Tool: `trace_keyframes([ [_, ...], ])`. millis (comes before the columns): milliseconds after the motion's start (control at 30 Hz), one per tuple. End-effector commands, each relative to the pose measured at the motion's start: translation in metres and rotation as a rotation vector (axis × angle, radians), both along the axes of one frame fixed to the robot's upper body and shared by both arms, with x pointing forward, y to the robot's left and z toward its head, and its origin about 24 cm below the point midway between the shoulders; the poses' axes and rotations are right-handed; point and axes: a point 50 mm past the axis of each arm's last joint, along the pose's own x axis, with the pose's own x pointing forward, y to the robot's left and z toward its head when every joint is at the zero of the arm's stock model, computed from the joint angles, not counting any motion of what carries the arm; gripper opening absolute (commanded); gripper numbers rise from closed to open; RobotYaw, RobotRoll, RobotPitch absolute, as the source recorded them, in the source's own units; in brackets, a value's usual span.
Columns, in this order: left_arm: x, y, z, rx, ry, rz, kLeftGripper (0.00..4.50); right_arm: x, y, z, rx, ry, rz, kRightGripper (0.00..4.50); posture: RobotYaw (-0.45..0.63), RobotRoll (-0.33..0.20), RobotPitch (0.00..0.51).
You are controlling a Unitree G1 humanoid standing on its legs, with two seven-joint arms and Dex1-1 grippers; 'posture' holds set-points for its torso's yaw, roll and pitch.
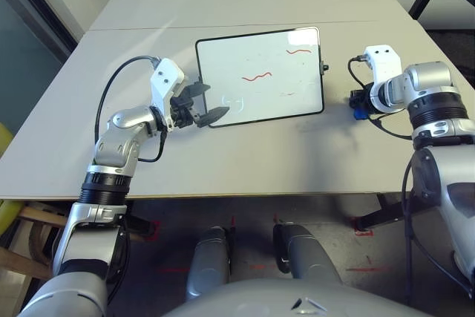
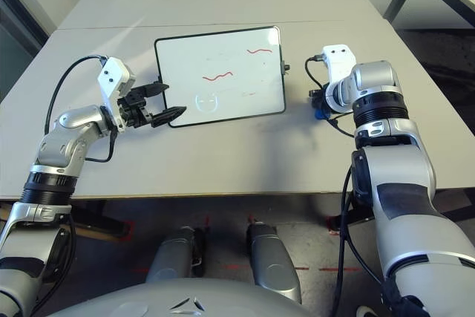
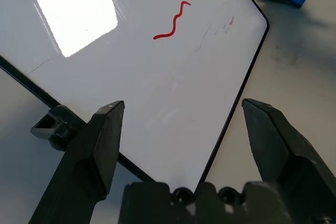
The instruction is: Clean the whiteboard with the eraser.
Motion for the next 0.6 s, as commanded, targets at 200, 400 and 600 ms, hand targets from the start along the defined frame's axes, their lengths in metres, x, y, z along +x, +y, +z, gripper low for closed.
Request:
trace_keyframes([
  [200, 0.000, 0.001, 0.001, 0.016, -0.002, -0.002, 4.50, 0.001, 0.001, 0.013, -0.024, -0.046, 0.043, 0.22, -0.12, 0.000, 0.103],
  [400, 0.002, 0.004, 0.004, 0.019, -0.009, 0.006, 4.50, 0.010, 0.023, 0.064, -0.211, -0.344, 0.442, 0.22, -0.12, 0.000, 0.102],
  [600, 0.004, 0.006, 0.006, 0.022, -0.012, 0.010, 4.50, 0.005, 0.054, 0.102, -0.442, -0.541, 0.901, 0.22, -0.13, 0.000, 0.097],
])
